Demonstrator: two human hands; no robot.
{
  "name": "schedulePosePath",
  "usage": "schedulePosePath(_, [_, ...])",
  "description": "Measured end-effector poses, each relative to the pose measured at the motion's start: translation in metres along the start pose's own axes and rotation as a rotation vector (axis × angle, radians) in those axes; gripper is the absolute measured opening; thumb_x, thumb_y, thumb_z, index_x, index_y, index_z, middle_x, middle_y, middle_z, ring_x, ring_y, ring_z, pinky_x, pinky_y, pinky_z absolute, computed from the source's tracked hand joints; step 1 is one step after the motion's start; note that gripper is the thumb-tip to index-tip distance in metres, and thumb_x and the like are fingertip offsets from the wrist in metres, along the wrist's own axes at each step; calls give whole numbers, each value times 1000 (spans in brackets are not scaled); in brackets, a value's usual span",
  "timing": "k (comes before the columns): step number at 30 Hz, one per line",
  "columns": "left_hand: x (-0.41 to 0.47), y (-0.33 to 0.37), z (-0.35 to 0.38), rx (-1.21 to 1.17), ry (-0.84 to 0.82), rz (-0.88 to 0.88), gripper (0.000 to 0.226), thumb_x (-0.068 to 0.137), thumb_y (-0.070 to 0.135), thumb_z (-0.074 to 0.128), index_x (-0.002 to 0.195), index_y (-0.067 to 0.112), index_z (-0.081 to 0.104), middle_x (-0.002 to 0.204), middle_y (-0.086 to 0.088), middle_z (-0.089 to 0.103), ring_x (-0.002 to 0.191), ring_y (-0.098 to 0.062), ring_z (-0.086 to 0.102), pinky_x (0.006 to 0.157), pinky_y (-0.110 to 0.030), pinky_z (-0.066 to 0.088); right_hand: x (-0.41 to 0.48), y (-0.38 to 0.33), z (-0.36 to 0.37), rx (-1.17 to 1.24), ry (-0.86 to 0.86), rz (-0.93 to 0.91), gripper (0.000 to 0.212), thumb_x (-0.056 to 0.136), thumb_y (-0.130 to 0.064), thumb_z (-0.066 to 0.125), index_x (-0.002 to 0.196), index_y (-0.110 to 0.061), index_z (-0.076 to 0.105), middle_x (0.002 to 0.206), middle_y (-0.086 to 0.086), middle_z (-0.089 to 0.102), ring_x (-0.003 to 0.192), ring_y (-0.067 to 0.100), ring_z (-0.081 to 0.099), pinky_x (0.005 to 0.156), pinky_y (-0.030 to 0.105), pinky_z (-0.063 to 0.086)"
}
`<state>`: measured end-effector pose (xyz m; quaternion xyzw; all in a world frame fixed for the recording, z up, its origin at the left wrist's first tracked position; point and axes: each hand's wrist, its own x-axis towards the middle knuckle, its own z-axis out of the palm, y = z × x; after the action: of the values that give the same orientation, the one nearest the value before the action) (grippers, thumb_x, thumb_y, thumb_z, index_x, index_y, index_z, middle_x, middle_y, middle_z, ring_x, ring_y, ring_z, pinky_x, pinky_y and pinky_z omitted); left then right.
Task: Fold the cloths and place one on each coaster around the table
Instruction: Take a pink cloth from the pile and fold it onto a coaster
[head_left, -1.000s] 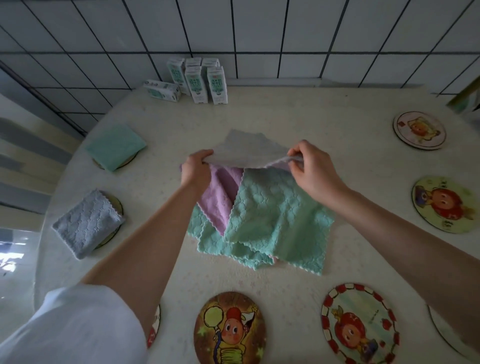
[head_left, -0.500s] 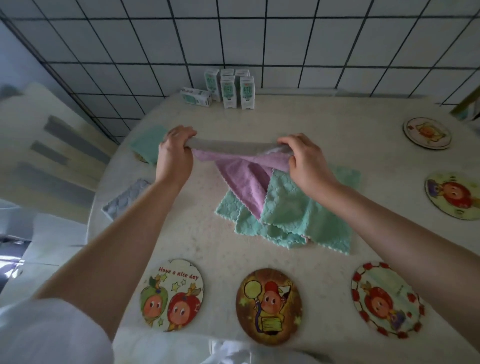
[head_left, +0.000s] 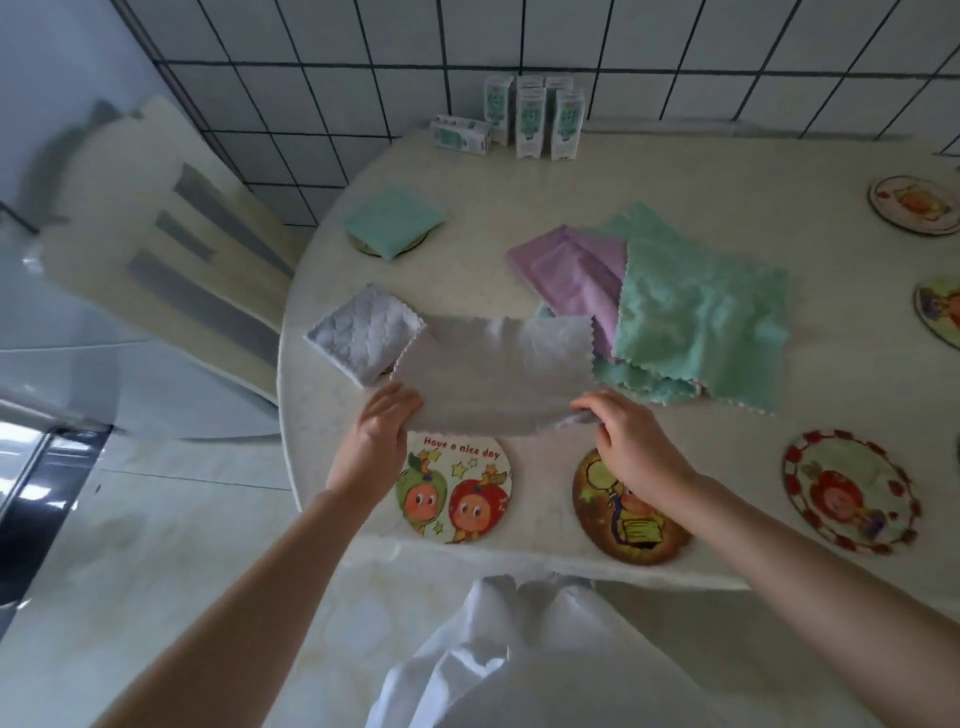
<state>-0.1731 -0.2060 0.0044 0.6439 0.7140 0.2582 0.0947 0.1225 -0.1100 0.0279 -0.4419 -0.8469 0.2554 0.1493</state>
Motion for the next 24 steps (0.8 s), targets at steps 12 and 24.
schedulePosePath(12, [-110,-5,17,-140,-96,-73,42,68,-26,59,102,-4,70,105,-19,70,109,-32,61,103,-24,36,-95,-5,31,-13,-116,75,31,80,9,59,101,-11,68,95,-3,66,84,5,58,77,3,35])
schedulePosePath(24, [-61,-11,7,-424,-154,-703,5,79,6,70,78,1,72,67,-13,65,60,-20,52,56,-29,40,-60,23,20,239,28,407,11,81,-9,69,91,-11,71,83,-3,69,75,11,64,67,13,46])
